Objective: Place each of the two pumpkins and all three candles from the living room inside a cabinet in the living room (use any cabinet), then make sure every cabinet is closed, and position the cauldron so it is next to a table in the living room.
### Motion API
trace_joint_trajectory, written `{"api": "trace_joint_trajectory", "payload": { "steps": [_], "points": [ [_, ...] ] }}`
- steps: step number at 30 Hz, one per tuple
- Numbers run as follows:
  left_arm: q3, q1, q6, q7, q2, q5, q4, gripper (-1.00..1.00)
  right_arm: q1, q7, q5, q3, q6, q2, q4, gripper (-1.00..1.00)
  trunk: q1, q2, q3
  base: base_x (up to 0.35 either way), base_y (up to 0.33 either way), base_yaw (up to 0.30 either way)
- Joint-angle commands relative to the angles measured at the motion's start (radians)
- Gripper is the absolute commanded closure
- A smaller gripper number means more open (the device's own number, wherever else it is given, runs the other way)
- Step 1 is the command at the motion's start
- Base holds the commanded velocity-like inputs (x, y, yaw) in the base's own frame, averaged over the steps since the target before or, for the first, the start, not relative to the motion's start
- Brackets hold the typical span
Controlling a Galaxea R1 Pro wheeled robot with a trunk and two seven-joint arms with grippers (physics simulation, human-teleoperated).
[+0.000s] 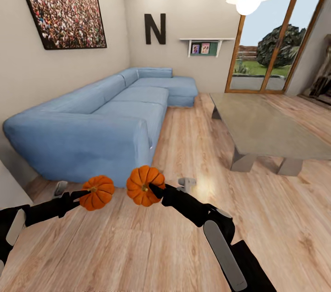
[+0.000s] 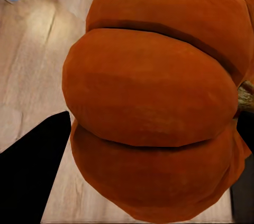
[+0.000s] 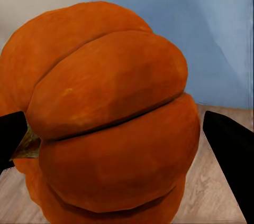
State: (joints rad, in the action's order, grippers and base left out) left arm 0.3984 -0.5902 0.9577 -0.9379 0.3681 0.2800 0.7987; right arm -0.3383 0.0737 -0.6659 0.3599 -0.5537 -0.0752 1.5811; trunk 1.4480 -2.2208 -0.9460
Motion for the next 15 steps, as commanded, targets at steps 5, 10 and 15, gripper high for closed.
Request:
{"api": "trace_joint_trajectory", "payload": {
  "steps": [5,10,15],
  "points": [
    [0.002,0.0,0.008,-0.004,0.0,0.008,0.0,1.0,-0.001,0.003,-0.005,-0.001,-0.005,0.0,-0.003,1.0,-0.02,0.035,0.019,-0.142,0.0,-0.274],
    [0.002,0.0,0.007,-0.004,0.0,0.008,0.0,1.0,-0.001,0.003,-0.006,-0.001,-0.004,0.0,-0.004,1.0,-0.039,0.07,0.039,-0.021,0.0,-0.271],
    [0.002,0.0,0.008,-0.004,0.0,0.007,0.0,1.0,-0.001,0.003,-0.006,-0.001,-0.003,0.0,-0.004,1.0,-0.058,0.105,0.059,-0.001,0.0,-0.271]
  ]
}}
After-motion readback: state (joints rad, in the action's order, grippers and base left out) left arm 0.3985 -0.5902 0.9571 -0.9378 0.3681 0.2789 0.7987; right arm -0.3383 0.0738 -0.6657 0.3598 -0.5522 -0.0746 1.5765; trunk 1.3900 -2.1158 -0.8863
